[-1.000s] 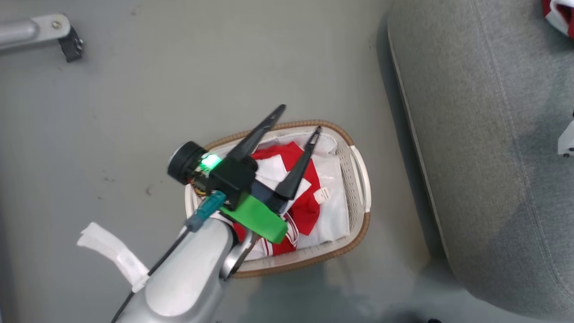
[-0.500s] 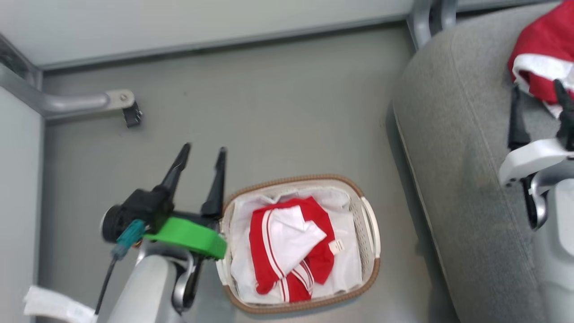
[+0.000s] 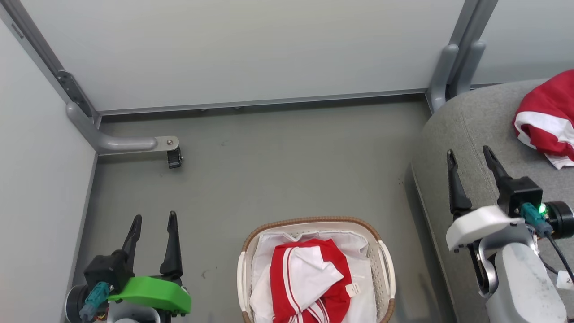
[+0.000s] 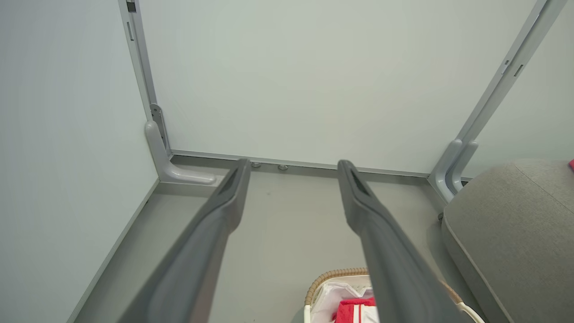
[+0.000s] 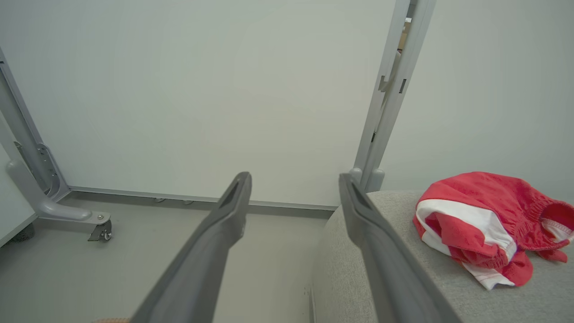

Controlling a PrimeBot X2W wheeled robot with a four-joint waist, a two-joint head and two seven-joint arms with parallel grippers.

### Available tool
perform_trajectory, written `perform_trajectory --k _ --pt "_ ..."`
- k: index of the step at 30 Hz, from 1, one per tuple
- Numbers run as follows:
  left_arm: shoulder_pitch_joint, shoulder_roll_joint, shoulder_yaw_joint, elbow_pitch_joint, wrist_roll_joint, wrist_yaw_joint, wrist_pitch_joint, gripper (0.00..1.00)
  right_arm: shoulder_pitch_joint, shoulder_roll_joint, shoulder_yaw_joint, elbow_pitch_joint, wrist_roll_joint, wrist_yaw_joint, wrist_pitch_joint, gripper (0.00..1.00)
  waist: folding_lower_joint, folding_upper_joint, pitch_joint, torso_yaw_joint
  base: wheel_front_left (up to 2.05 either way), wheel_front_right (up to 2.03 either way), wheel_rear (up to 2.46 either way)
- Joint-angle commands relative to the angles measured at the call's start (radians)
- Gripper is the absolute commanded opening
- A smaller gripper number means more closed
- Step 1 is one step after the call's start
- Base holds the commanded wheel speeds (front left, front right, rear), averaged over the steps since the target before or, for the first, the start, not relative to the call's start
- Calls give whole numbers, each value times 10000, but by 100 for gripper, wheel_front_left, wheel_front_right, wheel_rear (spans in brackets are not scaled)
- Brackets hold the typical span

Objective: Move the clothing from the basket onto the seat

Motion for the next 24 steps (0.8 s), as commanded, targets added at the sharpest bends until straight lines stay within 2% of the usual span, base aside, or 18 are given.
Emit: perform_trajectory --k 1,12,24 --pt "238 -18 116 -19 95 -44 -7 100 397 3 52 -149 105 -14 -48 100 1 37 -266 251 0 0 0" --pt "827 -42 146 -87 -146 -70 -9 100 1935 9 490 -915 1102 -14 -48 100 1 37 -636 383 0 0 0" --pt "795 -43 -120 21 -125 -82 -9 100 2210 8 846 -830 985 -14 -48 100 1 37 -670 331 0 0 0"
